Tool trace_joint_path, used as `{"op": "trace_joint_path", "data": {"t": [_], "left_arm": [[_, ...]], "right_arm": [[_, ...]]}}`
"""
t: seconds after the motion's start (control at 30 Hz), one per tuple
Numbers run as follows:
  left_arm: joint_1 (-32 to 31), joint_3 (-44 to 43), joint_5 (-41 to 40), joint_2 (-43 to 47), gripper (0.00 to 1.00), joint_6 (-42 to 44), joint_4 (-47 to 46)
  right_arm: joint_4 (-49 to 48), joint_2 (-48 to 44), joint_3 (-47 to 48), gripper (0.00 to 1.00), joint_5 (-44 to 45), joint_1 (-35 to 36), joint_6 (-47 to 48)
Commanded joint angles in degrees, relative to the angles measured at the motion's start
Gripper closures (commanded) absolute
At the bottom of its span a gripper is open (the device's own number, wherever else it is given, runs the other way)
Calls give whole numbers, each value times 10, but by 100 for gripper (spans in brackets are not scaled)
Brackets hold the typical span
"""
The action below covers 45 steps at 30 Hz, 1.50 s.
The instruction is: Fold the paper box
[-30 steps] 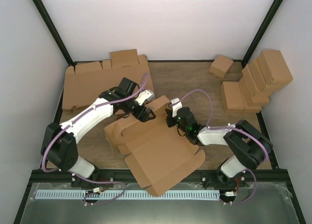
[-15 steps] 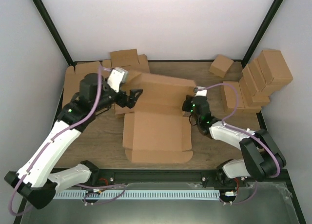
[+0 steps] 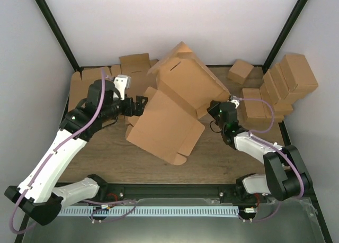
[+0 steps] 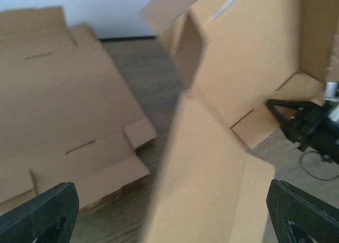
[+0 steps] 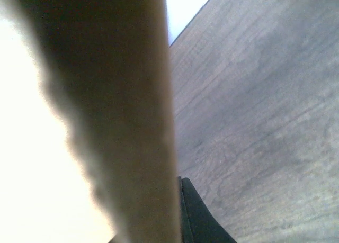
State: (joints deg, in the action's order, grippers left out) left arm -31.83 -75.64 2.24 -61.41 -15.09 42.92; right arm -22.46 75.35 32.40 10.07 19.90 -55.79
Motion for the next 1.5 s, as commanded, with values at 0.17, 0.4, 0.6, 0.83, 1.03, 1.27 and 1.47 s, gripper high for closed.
{"op": "trace_joint_path", "data": {"t": [0.17, 0.4, 0.6, 0.83, 1.03, 1.27, 1.47], "left_arm": [[41, -25, -13, -10, 0, -14, 78], [41, -13, 85, -58, 0, 40, 83], [41, 6, 155, -92, 17, 76, 72], [41, -60, 96, -158, 73, 112, 125], [29, -174, 89, -202, 96, 117, 179], [-28, -243, 56, -252, 96, 124, 225], [-68, -247, 30, -279, 96, 128, 224]], "right_arm": [[-144, 15, -70, 99, -38, -10, -84], [-161, 28, -83, 99, -49, -10, -71], [-177, 38, -97, 99, -60, -9, -76], [-211, 82, -99, 99, -111, -9, -120], [-298, 175, -102, 99, -138, 12, -171], [-301, 260, -69, 97, -153, 29, -190], [-222, 277, -47, 84, -145, 39, -202]]}}
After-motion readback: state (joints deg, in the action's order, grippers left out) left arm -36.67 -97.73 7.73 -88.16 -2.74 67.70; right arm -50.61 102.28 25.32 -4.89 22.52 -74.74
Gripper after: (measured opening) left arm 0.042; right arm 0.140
